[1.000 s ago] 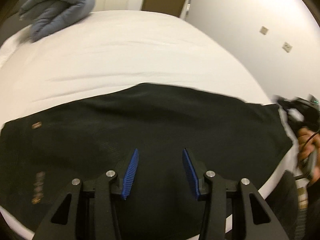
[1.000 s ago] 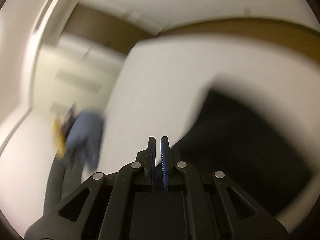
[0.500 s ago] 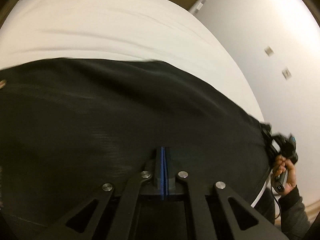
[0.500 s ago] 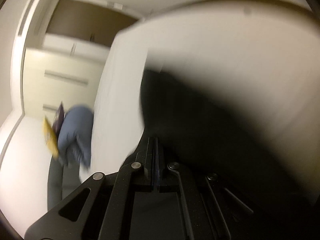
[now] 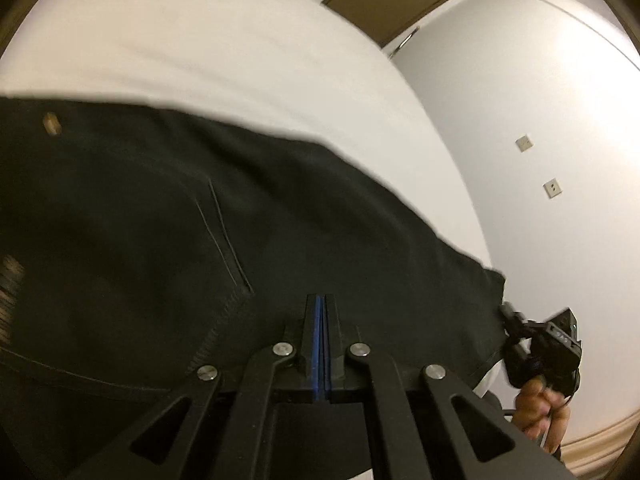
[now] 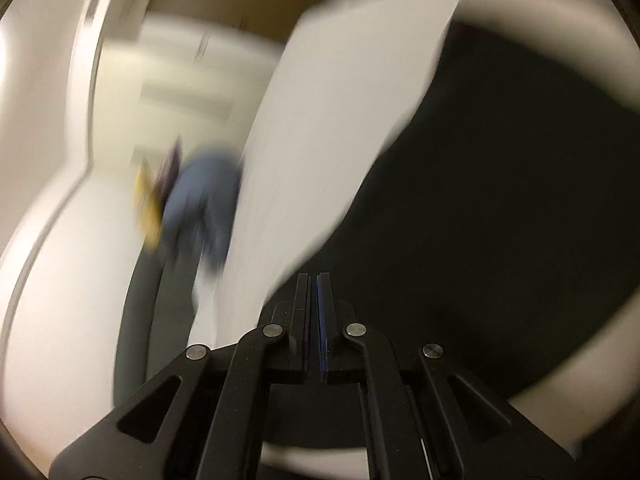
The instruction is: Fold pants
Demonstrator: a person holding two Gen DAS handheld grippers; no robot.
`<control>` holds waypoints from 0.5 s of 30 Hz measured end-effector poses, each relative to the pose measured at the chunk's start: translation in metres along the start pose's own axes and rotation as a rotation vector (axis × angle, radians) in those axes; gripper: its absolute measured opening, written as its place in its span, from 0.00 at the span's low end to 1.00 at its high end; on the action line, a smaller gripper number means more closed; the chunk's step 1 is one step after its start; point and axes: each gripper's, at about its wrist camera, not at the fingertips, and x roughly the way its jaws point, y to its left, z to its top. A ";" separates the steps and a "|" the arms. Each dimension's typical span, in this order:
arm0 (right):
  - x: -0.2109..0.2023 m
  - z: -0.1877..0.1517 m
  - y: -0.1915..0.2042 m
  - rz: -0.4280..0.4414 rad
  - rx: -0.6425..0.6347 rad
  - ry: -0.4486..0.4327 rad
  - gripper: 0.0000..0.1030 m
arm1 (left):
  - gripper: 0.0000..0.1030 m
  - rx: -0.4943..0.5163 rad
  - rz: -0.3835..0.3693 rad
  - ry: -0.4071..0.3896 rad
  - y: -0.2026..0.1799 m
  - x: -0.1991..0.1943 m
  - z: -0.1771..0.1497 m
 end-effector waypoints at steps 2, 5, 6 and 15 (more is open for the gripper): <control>0.049 -0.015 -0.006 -0.055 0.027 0.085 0.02 | 0.04 -0.036 0.004 0.025 0.014 0.011 -0.007; 0.046 -0.023 -0.041 -0.087 0.108 0.061 0.00 | 0.04 -0.101 -0.044 0.004 0.031 0.004 -0.015; 0.024 -0.017 -0.049 -0.117 0.109 -0.009 0.00 | 0.04 -0.101 -0.043 0.000 0.030 0.001 -0.020; -0.171 0.029 -0.065 -0.299 0.136 -0.464 0.17 | 0.00 -0.053 -0.084 -0.030 -0.005 -0.001 -0.020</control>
